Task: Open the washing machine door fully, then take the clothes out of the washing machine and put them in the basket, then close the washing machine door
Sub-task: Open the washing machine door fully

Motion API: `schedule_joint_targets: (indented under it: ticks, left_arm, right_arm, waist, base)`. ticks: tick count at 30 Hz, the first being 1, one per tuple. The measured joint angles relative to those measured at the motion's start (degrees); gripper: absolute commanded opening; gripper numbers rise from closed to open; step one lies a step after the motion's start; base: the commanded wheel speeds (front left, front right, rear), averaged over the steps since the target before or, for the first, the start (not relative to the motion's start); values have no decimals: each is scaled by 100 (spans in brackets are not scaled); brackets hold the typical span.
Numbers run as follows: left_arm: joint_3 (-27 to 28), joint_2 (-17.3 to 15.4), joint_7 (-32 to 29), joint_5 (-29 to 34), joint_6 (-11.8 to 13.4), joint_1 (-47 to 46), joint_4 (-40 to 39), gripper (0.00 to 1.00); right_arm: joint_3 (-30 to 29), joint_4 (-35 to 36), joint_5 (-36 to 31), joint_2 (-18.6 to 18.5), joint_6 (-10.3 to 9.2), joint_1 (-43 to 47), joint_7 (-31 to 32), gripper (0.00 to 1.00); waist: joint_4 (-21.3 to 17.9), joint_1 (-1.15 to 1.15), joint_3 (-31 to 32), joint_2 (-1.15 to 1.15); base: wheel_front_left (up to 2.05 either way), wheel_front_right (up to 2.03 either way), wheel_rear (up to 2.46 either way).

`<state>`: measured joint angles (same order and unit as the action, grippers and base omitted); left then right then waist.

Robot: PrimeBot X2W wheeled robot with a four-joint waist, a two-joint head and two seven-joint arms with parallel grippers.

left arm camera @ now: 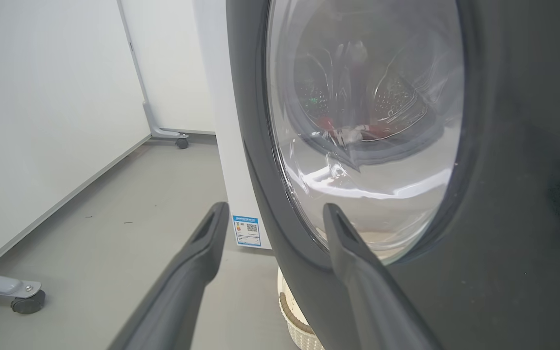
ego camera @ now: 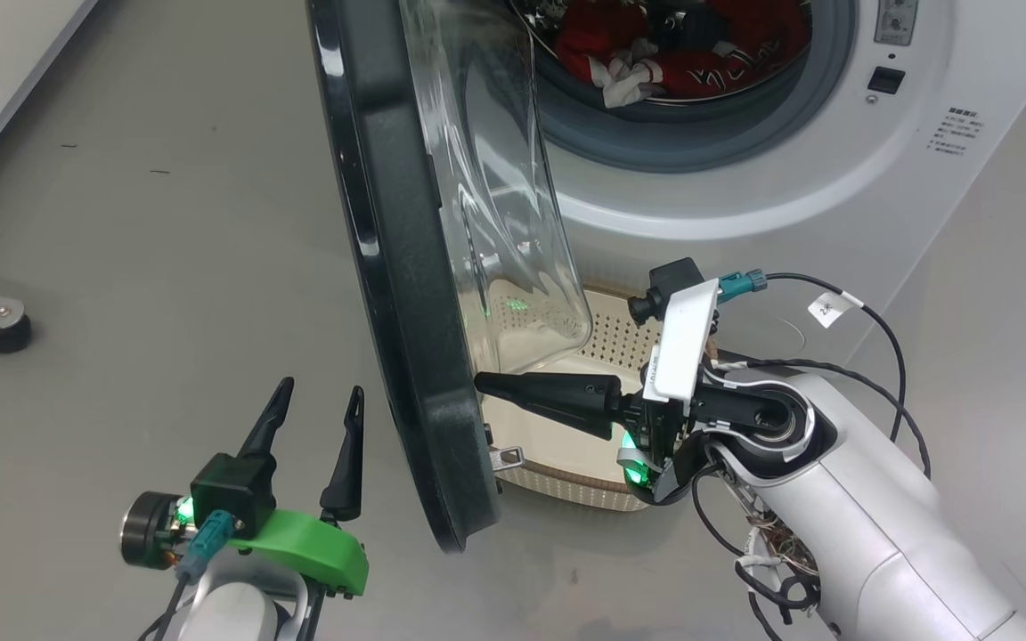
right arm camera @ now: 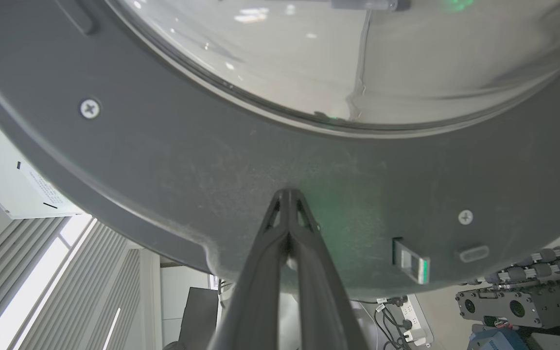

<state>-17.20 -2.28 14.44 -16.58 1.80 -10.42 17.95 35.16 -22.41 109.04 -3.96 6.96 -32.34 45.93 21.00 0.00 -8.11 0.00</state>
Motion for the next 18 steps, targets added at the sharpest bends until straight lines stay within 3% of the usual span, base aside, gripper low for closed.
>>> schedule_joint_targets:
  ticks: [10,18]
  left_arm:
    - [24,0,0,0,0,15,-12,100]
    - [63,0,0,0,18,20,-12,100]
  right_arm:
    - [-120,113,316,19,0,218,-422,0]
    - [-648,313,408,29,1,542,-914,0]
  waist:
    - [-71,0,11,0]
    - [-168,0,17,0]
  base:
    - [0,0,0]
    - [0,0,0]
